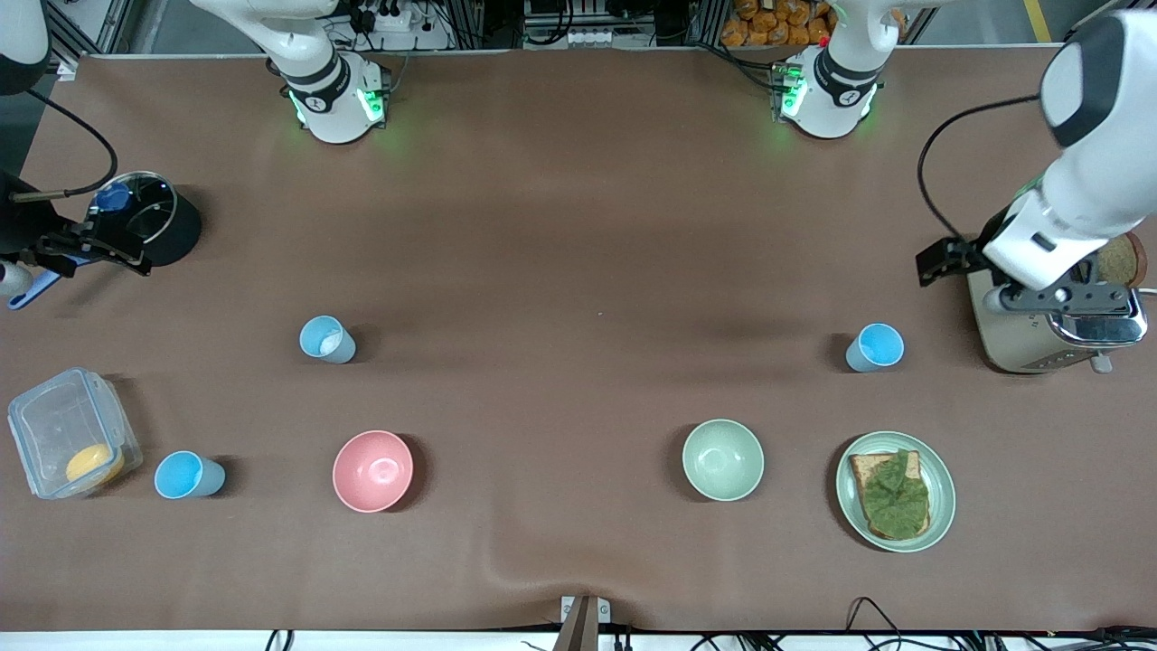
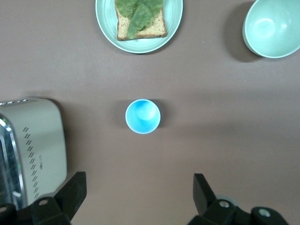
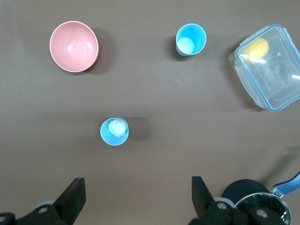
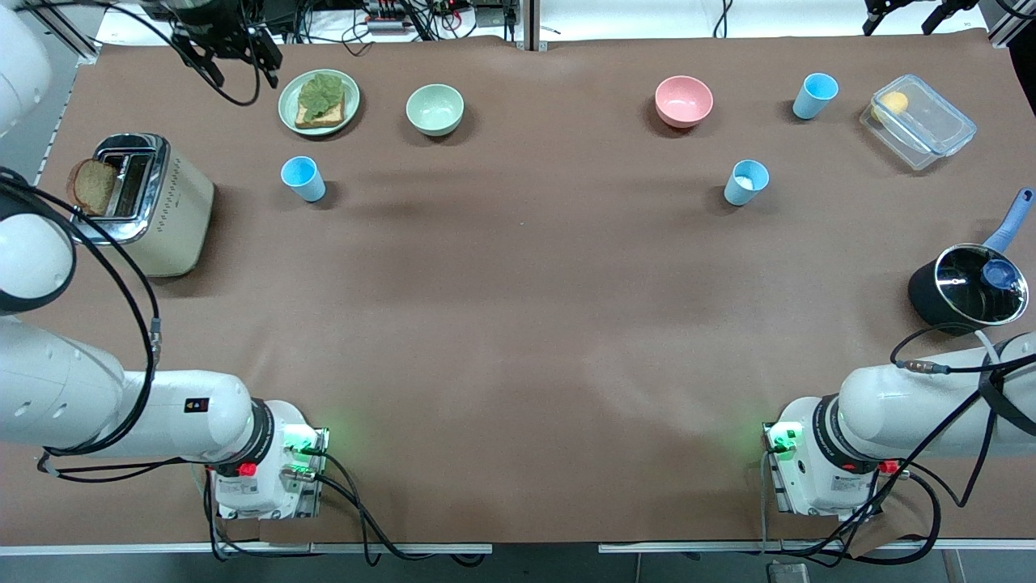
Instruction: Stack blue cups with both arms
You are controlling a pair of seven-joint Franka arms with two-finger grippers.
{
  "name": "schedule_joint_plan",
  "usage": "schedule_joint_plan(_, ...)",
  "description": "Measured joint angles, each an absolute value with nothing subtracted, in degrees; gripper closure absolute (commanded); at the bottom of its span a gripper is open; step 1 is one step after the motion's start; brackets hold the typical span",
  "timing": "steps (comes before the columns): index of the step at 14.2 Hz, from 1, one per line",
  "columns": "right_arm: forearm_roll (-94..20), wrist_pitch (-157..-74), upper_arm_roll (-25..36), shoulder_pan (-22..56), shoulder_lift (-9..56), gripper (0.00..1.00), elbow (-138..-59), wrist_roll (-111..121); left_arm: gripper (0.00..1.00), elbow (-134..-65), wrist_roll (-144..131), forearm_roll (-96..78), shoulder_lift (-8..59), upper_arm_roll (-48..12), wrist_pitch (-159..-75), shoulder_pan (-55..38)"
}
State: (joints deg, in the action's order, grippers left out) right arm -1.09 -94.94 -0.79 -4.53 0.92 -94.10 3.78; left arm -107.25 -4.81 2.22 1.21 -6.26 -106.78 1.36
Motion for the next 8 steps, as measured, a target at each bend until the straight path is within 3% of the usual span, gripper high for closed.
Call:
schedule_joint_plan(4,-1.1,-94.4,-1.1,-4.4,1.5,0.00,-94.3,3.8,0.00,-113.3,-4.8,2.2,2.3,-6.2,-115.6,2.6)
schedule_joint_plan(8,-1.1,-94.9,-1.8,-1.5,7.8,0.00,-95.5,3.8,0.00,-115.0,-4.8,2.2,4.7,-6.1,-119.5,3.7)
